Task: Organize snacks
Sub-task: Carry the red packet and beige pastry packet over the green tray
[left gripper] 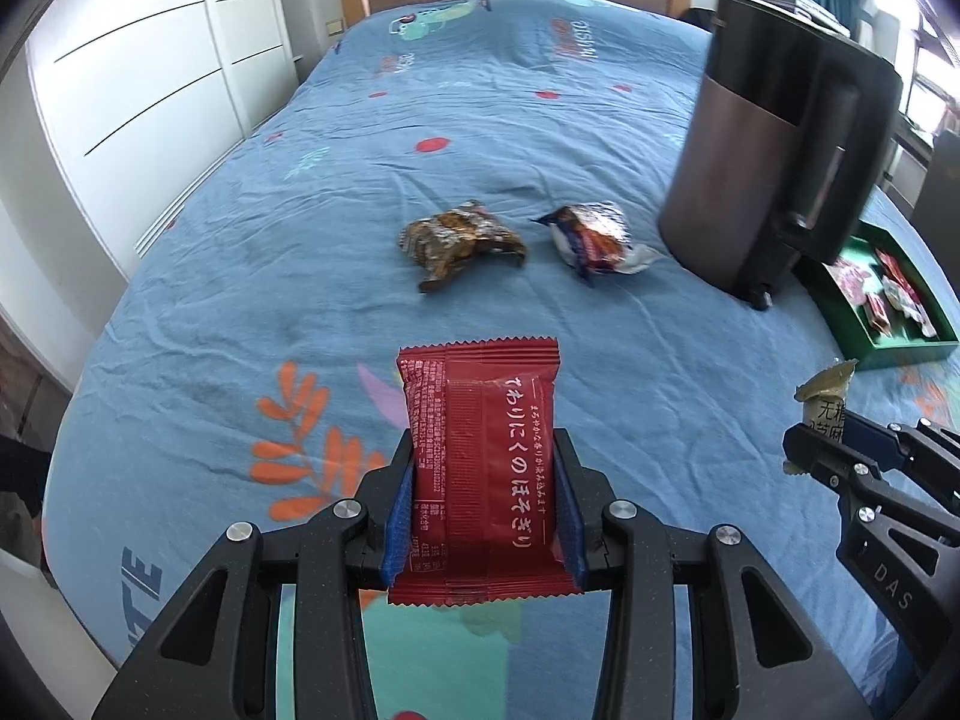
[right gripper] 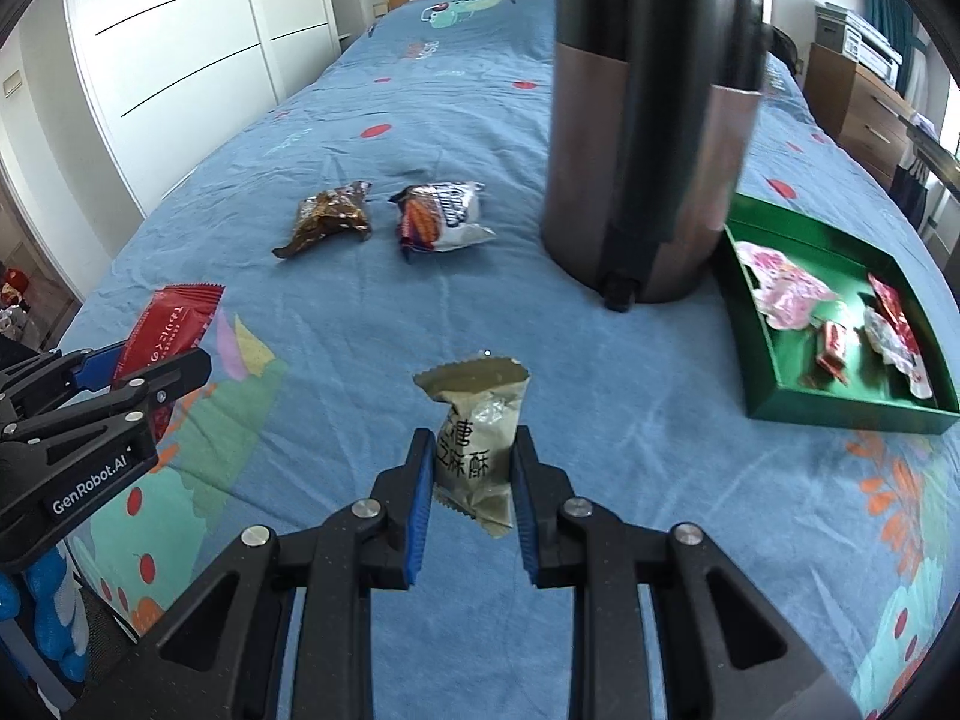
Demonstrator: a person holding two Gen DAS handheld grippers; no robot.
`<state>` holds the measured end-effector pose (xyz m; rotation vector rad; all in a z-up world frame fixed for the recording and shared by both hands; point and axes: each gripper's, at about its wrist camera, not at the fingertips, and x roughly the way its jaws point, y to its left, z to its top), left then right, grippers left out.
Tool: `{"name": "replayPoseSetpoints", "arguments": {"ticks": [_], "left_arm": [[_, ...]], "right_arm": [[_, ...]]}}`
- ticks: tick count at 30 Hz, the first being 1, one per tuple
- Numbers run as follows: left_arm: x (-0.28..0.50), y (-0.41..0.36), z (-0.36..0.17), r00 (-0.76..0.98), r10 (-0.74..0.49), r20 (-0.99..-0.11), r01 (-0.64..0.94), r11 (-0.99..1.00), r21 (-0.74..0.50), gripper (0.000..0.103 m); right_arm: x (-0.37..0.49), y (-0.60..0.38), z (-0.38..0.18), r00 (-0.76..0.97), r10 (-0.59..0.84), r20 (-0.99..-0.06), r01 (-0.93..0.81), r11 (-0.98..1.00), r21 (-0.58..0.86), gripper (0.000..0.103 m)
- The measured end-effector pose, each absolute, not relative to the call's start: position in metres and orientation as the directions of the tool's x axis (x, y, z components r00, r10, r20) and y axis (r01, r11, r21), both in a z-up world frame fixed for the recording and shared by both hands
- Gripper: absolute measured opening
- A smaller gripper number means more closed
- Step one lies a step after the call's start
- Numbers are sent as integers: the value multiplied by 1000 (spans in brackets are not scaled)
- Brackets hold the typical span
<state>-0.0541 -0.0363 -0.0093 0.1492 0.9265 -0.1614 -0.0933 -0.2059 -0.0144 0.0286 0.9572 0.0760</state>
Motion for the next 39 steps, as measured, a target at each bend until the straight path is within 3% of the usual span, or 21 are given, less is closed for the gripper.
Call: {"name": "replayPoseSetpoints", "arguments": {"ticks": [25,39], "left_arm": [[-100,-163,-6,552,-143,-821,414,902,122,36],[-100,-258,8,512,-271,-815,532,845,53,36]], "right_arm": [[-145,-346,-12,603,-42,-797,180,980,85,101],[-143,-430,5,640,-117,-759,273,958,82,101]]}}
